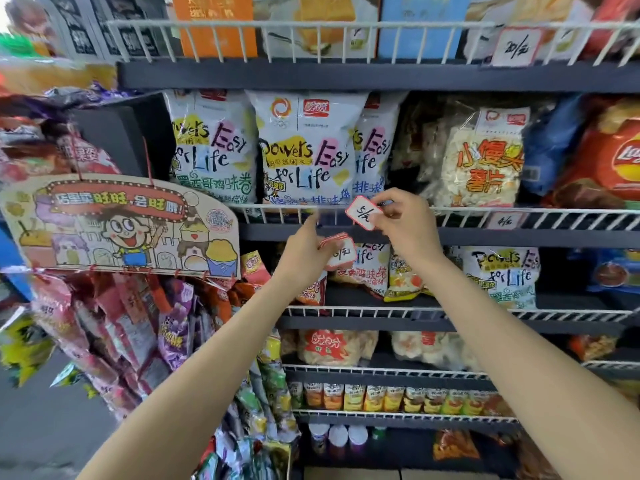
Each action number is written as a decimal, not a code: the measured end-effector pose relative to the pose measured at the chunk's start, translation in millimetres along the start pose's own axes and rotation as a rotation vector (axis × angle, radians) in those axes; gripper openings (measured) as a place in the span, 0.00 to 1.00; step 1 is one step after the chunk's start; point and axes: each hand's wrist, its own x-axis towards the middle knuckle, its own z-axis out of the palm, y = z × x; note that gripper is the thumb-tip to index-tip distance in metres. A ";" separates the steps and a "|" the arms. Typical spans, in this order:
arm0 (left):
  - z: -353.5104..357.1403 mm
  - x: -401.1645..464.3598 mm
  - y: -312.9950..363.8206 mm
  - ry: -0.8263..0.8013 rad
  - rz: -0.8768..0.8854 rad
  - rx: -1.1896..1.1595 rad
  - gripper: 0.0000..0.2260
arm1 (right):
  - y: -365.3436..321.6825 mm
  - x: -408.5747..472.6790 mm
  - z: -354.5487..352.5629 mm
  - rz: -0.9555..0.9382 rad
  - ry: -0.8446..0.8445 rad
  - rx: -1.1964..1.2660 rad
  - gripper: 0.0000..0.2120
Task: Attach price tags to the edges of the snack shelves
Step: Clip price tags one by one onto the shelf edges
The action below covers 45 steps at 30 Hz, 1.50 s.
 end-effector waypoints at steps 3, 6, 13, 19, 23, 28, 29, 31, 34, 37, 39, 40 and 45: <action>-0.9 3.6 -3.3 -0.010 0.005 -0.034 0.30 | 0.3 2.8 3.5 -0.001 0.008 -0.037 0.08; -2.5 6.0 -8.1 0.013 -0.003 -0.057 0.31 | 0.0 3.8 6.4 0.000 0.026 -0.067 0.07; -1.0 2.5 -13.5 -0.058 0.040 -0.043 0.32 | -1.4 4.0 12.3 -0.038 0.046 -0.147 0.07; -3.5 0.3 -20.9 -0.070 0.085 -0.053 0.32 | -1.8 0.8 20.2 -0.108 0.052 -0.255 0.07; -4.8 2.3 -26.5 -0.051 0.080 -0.075 0.32 | -3.4 3.0 21.9 -0.129 0.068 -0.268 0.07; -7.6 -1.9 -30.7 -0.050 0.093 -0.069 0.29 | -7.8 6.6 20.2 -0.178 0.122 -0.308 0.09; -8.1 -2.2 -31.8 -0.053 0.092 -0.068 0.28 | -8.5 7.2 20.0 -0.194 0.124 -0.316 0.09; -9.8 -2.1 -33.0 -0.055 0.085 -0.065 0.26 | -9.6 8.3 21.1 -0.233 0.111 -0.341 0.09; -13.7 -1.7 -33.0 -0.061 0.086 -0.061 0.23 | -10.1 10.6 26.3 -0.263 0.045 -0.408 0.09; -16.8 -2.0 -33.8 -0.070 0.099 -0.040 0.21 | -9.0 11.4 31.9 -0.262 -0.023 -0.478 0.09; -18.5 -2.6 -34.1 -0.079 0.106 -0.021 0.21 | -8.2 11.4 34.6 -0.257 -0.027 -0.520 0.10; -19.3 -2.8 -34.1 -0.084 0.110 -0.008 0.21 | -8.1 11.5 35.7 -0.259 -0.028 -0.546 0.10; -21.3 -1.9 -34.5 -0.083 0.118 0.034 0.22 | -10.3 12.6 41.0 -0.300 -0.036 -0.682 0.11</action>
